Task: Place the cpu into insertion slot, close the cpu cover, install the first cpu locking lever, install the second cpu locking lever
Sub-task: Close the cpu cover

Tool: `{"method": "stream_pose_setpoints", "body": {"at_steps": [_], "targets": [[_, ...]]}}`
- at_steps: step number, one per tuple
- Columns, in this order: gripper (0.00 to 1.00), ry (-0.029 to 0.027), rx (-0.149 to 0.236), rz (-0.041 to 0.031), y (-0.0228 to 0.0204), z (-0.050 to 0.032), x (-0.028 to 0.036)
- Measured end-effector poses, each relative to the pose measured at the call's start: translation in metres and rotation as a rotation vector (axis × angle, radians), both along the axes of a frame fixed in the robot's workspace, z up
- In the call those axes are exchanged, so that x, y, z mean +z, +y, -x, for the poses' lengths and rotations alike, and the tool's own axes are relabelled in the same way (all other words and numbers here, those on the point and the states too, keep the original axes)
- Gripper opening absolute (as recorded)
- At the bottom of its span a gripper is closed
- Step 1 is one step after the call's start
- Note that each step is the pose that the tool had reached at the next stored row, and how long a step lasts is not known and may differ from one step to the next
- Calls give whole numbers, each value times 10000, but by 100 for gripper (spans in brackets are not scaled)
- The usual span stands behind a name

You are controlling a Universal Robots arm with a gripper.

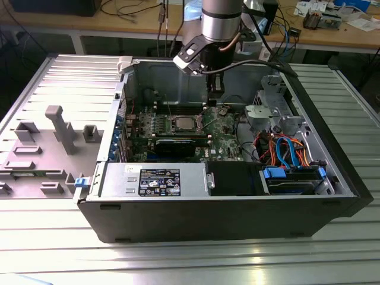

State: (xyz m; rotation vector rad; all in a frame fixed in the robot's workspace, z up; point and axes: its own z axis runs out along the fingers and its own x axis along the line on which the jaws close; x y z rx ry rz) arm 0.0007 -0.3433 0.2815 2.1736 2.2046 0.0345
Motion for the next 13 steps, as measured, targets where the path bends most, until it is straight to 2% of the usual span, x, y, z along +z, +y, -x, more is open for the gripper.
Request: {"method": "stream_pose_setpoints", "body": {"at_steps": [7,9,11,12,13], "targets": [[11,91,0,0,0,-86,0],[11,193,0,-3,0,-149,-4],[11,257,0,-2,0,-175,-12],[11,329,-1,-2,0,-205,-27],[11,377,0,-1,0,-224,-37]]}}
